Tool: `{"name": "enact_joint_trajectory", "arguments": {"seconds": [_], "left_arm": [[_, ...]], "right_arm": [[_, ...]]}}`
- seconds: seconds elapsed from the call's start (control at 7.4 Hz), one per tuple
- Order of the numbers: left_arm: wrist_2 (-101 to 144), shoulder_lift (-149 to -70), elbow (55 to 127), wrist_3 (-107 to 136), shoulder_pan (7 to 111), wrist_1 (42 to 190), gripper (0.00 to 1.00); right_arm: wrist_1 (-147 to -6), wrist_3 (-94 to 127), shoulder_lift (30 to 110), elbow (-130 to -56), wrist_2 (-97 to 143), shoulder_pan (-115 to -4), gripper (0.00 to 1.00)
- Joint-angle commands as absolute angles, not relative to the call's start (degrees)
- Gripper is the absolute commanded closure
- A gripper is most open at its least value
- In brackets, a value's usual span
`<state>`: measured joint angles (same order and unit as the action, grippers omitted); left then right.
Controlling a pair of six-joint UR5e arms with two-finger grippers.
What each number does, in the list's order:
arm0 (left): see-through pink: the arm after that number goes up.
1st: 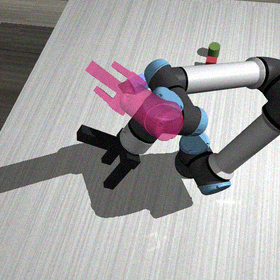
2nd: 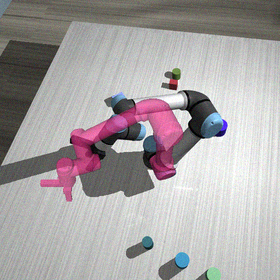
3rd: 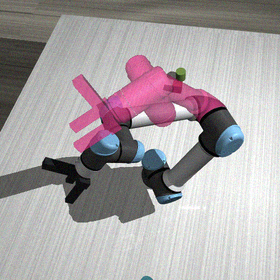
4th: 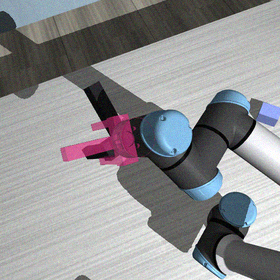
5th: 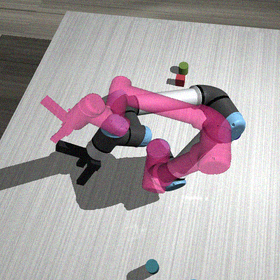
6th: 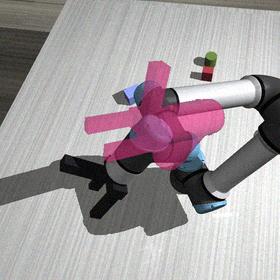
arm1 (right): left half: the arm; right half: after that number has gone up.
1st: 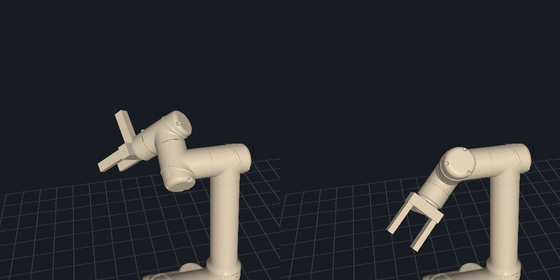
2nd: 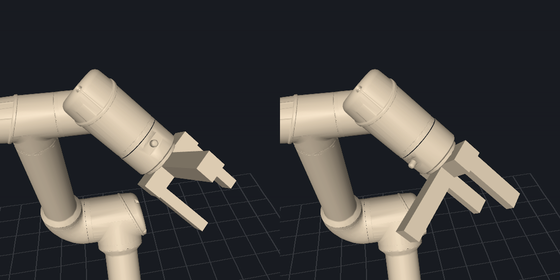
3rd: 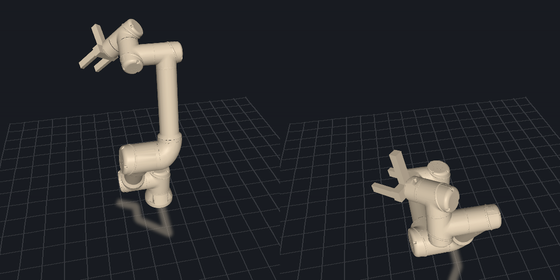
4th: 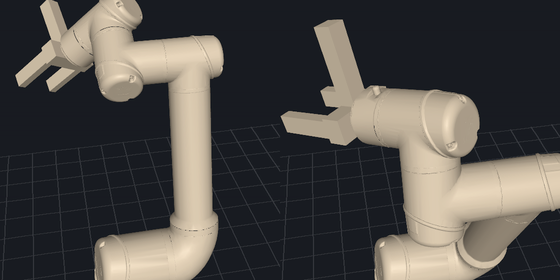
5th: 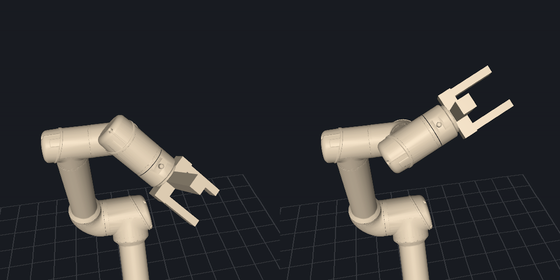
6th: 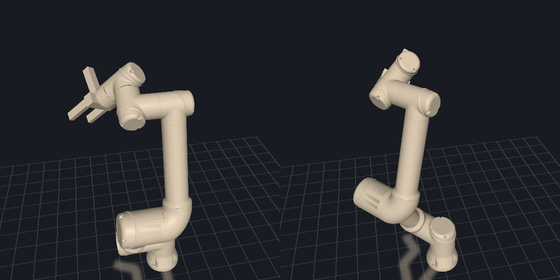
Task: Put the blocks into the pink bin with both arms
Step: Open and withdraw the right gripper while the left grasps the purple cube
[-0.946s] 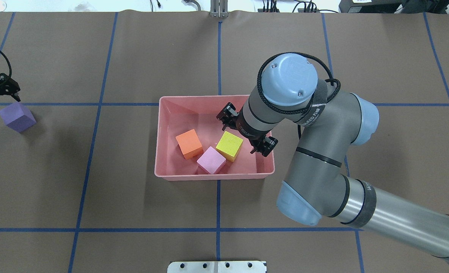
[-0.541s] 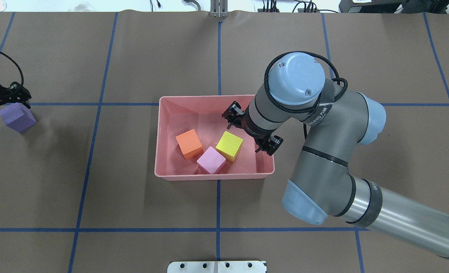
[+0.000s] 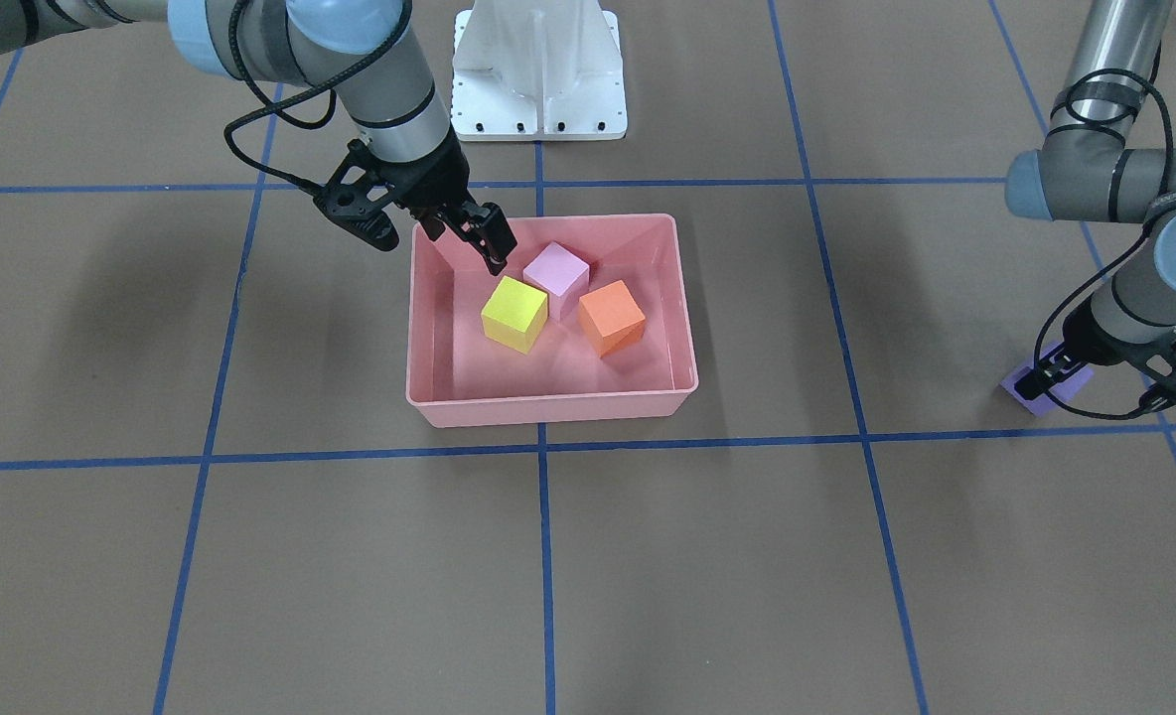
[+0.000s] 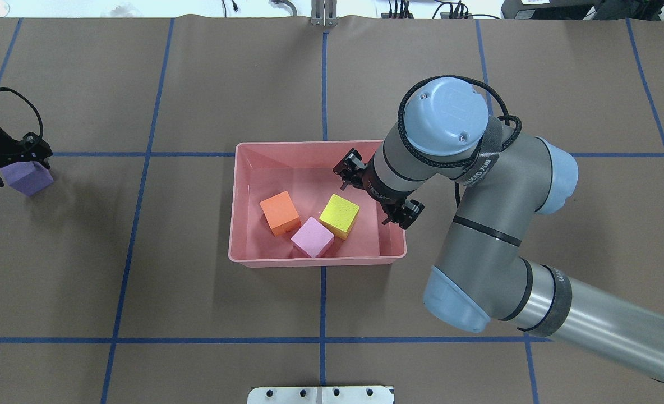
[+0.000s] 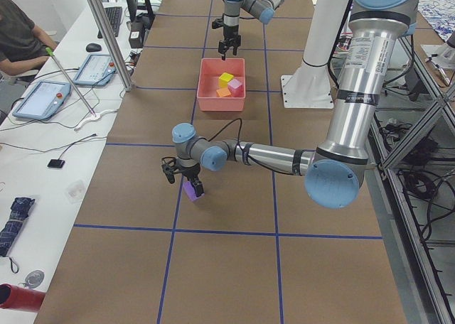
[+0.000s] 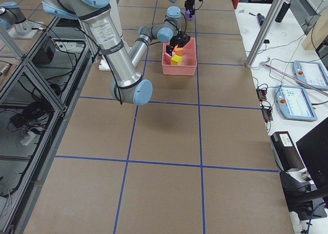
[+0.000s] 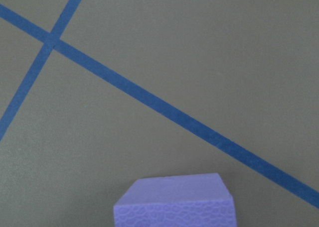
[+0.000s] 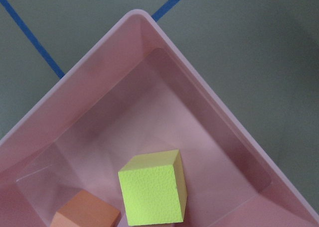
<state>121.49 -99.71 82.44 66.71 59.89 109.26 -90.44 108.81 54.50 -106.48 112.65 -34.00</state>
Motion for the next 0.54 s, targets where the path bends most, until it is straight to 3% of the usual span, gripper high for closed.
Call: {"name": "enact_joint_trajectory", "arguments": {"seconds": [0.0, 0.41], "left_arm": [[123.1, -101.1, 83.2, 67.4, 59.9, 108.6, 1.0], [130.3, -117.5, 92.7, 79.1, 59.9, 89.0, 1.0]], "right_arm": [[-90.4, 108.5, 60.6, -112.6, 115.9, -39.0, 0.01], [-90.3, 96.2, 69.1, -113.6, 116.0, -44.0, 0.01]]}}
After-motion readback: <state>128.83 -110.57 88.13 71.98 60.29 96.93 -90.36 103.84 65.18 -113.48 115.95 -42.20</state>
